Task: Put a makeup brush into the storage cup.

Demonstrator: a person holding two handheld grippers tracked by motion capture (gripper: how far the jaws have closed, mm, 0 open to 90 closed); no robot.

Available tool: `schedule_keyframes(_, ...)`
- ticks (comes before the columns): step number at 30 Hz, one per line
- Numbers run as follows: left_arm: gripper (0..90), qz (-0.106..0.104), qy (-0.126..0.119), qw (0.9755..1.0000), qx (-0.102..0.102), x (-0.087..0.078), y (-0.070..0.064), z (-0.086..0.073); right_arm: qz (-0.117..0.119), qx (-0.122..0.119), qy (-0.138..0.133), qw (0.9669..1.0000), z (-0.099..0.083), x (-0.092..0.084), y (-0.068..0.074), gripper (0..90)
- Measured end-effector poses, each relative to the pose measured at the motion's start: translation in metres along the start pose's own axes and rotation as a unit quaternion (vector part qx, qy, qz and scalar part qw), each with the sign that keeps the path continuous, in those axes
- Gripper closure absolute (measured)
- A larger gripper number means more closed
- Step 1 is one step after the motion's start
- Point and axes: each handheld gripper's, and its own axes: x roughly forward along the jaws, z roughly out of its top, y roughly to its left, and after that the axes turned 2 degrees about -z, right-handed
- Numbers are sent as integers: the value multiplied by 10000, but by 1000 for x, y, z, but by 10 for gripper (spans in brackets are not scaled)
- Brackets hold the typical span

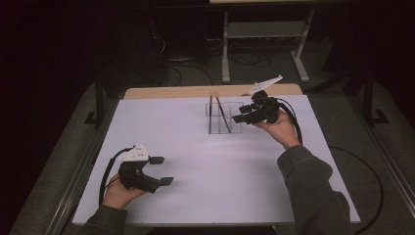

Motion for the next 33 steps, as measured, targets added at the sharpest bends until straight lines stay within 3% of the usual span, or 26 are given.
schedule_keyframes(33,165,93,-18,9999,-95,-2,3,-3,-52,148,-165,9997,-37,-17,7,309)
